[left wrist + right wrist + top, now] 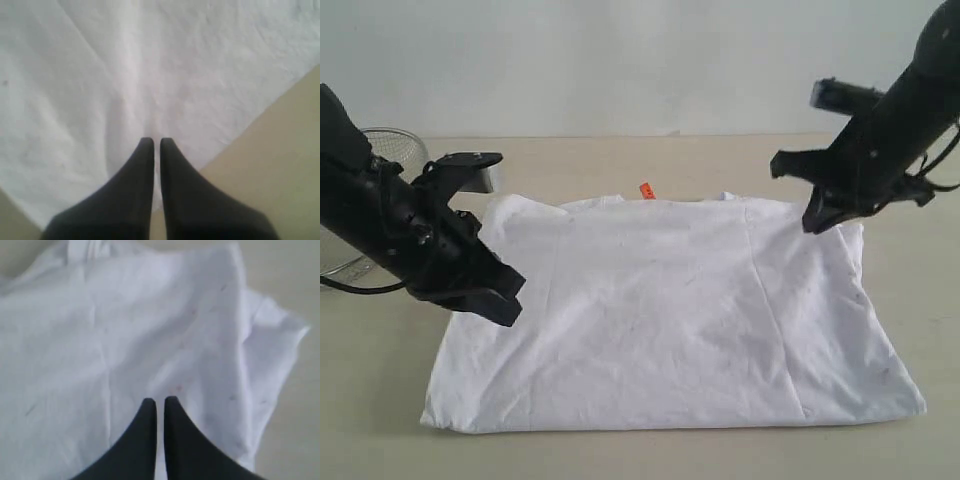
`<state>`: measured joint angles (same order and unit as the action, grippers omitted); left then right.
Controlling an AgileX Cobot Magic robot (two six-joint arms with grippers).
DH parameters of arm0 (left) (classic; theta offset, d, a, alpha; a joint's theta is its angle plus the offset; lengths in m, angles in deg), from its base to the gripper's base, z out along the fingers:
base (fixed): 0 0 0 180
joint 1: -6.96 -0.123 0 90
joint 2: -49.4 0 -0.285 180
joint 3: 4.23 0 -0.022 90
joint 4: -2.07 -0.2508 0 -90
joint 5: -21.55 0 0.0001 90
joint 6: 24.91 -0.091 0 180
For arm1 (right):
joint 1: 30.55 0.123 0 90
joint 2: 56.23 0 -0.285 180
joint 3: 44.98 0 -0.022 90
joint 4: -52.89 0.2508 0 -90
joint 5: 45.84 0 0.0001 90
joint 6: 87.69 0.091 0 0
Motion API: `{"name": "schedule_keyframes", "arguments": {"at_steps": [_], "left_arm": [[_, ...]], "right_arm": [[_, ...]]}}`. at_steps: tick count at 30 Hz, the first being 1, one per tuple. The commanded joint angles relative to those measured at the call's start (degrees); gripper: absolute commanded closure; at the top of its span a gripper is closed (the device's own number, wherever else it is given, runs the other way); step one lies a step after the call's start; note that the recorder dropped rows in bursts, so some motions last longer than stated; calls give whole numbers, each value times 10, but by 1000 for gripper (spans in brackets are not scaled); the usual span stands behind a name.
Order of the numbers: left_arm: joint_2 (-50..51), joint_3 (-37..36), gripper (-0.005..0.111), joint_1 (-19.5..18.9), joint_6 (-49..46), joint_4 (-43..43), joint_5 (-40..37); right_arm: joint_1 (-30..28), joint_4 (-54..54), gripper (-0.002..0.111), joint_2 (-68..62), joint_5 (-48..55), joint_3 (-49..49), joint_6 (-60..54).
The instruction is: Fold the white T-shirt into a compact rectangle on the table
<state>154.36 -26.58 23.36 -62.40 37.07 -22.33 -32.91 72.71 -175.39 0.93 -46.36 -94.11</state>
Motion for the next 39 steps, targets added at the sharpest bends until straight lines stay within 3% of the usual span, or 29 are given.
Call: {"name": "schedule_keyframes", "arguments": {"at_steps": [1, 11, 23, 27, 30, 35, 39], "left_arm": [[-3, 1, 102, 2, 13, 7, 6], [32, 1, 102, 2, 19, 7, 8], [32, 1, 102, 2, 17, 7, -14], [32, 1, 102, 2, 17, 7, -14], [32, 1, 102, 2, 17, 7, -17], [32, 1, 102, 2, 17, 7, -26], [32, 1, 102, 2, 15, 10, -25]], "right_arm": [[39, 23, 108, 19, -49, 96, -42], [47, -13, 108, 18, -131, 182, -40], [45, -24, 108, 92, -96, 167, -43], [15, -21, 108, 115, -59, 167, -46], [-34, 26, 108, 107, -41, 167, -58], [-119, 270, 108, 87, 27, 168, -249], [-154, 306, 108, 62, 59, 168, -283]]}}
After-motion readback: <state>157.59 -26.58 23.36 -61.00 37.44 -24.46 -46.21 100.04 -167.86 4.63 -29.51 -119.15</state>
